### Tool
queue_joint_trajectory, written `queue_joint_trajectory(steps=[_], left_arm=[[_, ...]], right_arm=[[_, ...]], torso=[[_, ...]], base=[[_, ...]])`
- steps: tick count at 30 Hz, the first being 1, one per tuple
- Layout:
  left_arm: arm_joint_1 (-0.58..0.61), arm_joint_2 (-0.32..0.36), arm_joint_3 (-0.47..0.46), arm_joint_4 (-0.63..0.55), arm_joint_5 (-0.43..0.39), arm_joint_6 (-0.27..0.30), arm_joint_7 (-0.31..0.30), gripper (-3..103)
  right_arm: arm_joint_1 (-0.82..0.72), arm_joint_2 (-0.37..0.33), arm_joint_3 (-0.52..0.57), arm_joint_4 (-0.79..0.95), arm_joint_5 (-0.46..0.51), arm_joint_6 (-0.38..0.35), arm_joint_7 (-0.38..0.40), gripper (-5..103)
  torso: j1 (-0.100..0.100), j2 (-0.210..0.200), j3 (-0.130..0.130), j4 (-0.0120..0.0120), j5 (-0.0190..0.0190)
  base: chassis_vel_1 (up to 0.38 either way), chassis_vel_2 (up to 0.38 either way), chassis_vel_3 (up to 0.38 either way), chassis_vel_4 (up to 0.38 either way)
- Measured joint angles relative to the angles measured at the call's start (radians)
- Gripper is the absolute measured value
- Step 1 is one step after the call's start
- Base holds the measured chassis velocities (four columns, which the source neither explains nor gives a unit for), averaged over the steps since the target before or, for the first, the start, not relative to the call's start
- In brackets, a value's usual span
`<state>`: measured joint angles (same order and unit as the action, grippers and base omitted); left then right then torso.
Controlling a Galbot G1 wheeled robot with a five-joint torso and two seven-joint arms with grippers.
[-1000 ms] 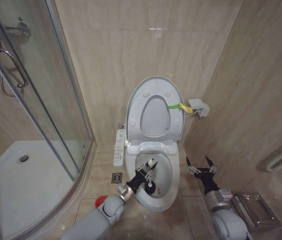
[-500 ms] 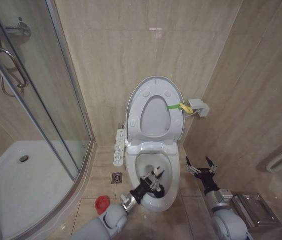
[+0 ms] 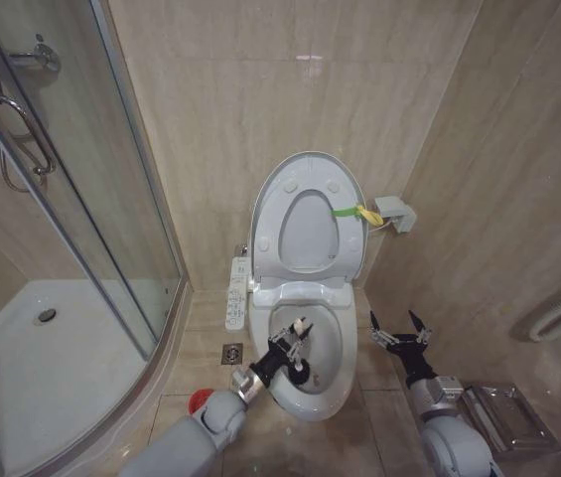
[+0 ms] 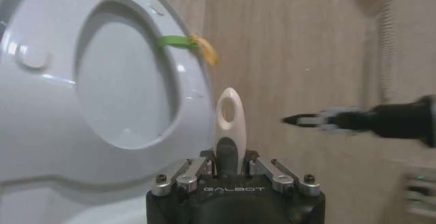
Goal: Open the toilet lid, clean the toilet bowl with a toilet brush, close the toilet lid, and flush.
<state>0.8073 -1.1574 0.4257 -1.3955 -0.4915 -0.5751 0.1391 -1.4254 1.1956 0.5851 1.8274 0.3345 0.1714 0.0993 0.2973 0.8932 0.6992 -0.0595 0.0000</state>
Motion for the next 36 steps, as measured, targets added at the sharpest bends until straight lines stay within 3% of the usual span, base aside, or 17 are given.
queue_joint_trajectory(steps=[4, 9, 21, 29, 34, 36], left_arm=[[0.068, 0.057, 0.004, -0.108, 0.009, 0.026, -0.016, 24], [0.087, 0.058, -0.013, -0.119, 0.011, 0.021, -0.016, 24], [0.015, 0.03, -0.068, 0.038, 0.002, 0.002, 0.003, 24], [0.025, 0.079, -0.039, -0.1, -0.015, 0.027, -0.018, 24], [0.016, 0.053, -0.034, -0.073, -0.006, 0.011, -0.006, 24], [-0.006, 0.005, -0.04, 0.008, -0.003, -0.009, 0.007, 24]], right_arm=[[0.0, 0.0, 0.0, 0.0, 0.0, 0.0, 0.0, 100], [0.0, 0.0, 0.0, 0.0, 0.0, 0.0, 0.0, 100], [0.0, 0.0, 0.0, 0.0, 0.0, 0.0, 0.0, 100], [0.0, 0.0, 0.0, 0.0, 0.0, 0.0, 0.0, 100], [0.0, 0.0, 0.0, 0.0, 0.0, 0.0, 0.0, 100], [0.0, 0.0, 0.0, 0.0, 0.0, 0.0, 0.0, 100]], torso=[[0.0, 0.0, 0.0, 0.0002, 0.0001], [0.0, 0.0, 0.0, 0.0002, 0.0], [0.0, 0.0, 0.0, 0.0, 0.0], [0.0, 0.0, 0.0, 0.0002, 0.0002], [0.0, 0.0, 0.0, 0.0002, 0.0], [0.0, 0.0, 0.0, 0.0, 0.0]], base=[[0.0, 0.0, 0.0, 0.0], [0.0, 0.0, 0.0, 0.0], [0.0, 0.0, 0.0, 0.0], [0.0, 0.0, 0.0, 0.0], [0.0, 0.0, 0.0, 0.0], [0.0, 0.0, 0.0, 0.0]])
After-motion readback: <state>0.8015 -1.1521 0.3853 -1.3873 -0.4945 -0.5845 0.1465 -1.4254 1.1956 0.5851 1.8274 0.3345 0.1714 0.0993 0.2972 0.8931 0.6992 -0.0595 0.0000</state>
